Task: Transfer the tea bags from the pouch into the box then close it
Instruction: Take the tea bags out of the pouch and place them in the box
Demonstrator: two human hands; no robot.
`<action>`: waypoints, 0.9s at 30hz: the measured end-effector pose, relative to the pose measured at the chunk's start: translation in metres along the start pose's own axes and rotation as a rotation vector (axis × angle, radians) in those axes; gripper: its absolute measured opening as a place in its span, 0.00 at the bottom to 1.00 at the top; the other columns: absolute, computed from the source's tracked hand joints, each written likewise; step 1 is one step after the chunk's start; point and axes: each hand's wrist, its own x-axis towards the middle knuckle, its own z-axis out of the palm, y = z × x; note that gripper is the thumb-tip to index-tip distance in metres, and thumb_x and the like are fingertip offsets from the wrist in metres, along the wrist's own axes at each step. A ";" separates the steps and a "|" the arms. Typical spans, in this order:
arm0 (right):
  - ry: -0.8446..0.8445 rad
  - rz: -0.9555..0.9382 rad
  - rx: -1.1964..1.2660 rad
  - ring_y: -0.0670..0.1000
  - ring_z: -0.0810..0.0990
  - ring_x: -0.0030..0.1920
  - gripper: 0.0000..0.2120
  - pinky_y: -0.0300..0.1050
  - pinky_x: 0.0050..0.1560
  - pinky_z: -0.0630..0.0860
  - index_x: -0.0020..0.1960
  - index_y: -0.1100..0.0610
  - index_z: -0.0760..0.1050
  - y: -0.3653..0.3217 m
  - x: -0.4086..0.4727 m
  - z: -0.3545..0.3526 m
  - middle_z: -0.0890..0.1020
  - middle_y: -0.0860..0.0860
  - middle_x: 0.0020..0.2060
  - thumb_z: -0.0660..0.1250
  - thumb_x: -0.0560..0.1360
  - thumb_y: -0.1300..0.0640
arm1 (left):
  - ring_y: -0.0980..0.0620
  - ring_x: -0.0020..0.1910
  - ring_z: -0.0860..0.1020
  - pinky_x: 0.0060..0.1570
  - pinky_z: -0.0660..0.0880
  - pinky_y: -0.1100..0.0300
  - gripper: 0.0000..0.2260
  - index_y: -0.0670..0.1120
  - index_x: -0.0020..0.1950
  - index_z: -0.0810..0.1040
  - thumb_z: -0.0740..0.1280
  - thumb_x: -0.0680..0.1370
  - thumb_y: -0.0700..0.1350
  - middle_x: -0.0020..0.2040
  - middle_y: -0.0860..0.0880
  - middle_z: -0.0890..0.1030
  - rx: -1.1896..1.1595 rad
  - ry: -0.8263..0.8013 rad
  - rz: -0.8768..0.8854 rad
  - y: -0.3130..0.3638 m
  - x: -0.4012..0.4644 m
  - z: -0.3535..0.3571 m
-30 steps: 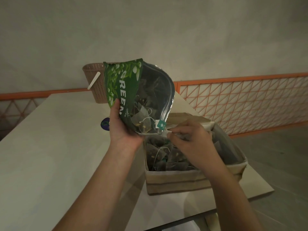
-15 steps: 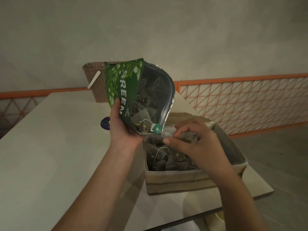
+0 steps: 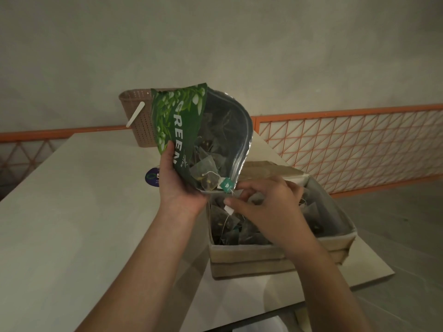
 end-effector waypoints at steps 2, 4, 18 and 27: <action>0.008 0.011 -0.011 0.45 0.70 0.56 0.08 0.46 0.57 0.53 0.50 0.39 0.81 0.000 -0.001 0.001 0.79 0.38 0.33 0.72 0.71 0.42 | 0.39 0.70 0.76 0.74 0.68 0.41 0.25 0.48 0.72 0.78 0.62 0.81 0.60 0.70 0.43 0.79 -0.013 0.004 -0.002 0.001 0.002 -0.001; 0.014 0.018 -0.008 0.45 0.70 0.54 0.06 0.44 0.56 0.52 0.50 0.39 0.81 -0.001 -0.001 0.000 0.77 0.40 0.30 0.71 0.73 0.44 | 0.40 0.70 0.76 0.74 0.68 0.42 0.25 0.48 0.72 0.78 0.62 0.81 0.60 0.70 0.43 0.79 -0.016 0.006 0.003 0.002 0.003 -0.002; -0.300 0.140 0.247 0.33 0.77 0.35 0.05 0.57 0.65 0.65 0.47 0.37 0.79 -0.007 -0.002 -0.003 0.83 0.40 0.31 0.67 0.76 0.48 | 0.42 0.72 0.75 0.74 0.68 0.43 0.26 0.48 0.73 0.77 0.63 0.80 0.60 0.72 0.44 0.78 -0.022 -0.033 -0.017 0.003 0.008 -0.010; -0.069 0.207 0.124 0.37 0.79 0.42 0.10 0.47 0.59 0.56 0.37 0.41 0.81 -0.007 -0.005 0.004 0.82 0.39 0.29 0.67 0.75 0.43 | 0.40 0.71 0.76 0.74 0.67 0.41 0.25 0.48 0.72 0.78 0.63 0.80 0.61 0.70 0.43 0.79 -0.027 -0.023 -0.011 0.003 0.006 -0.007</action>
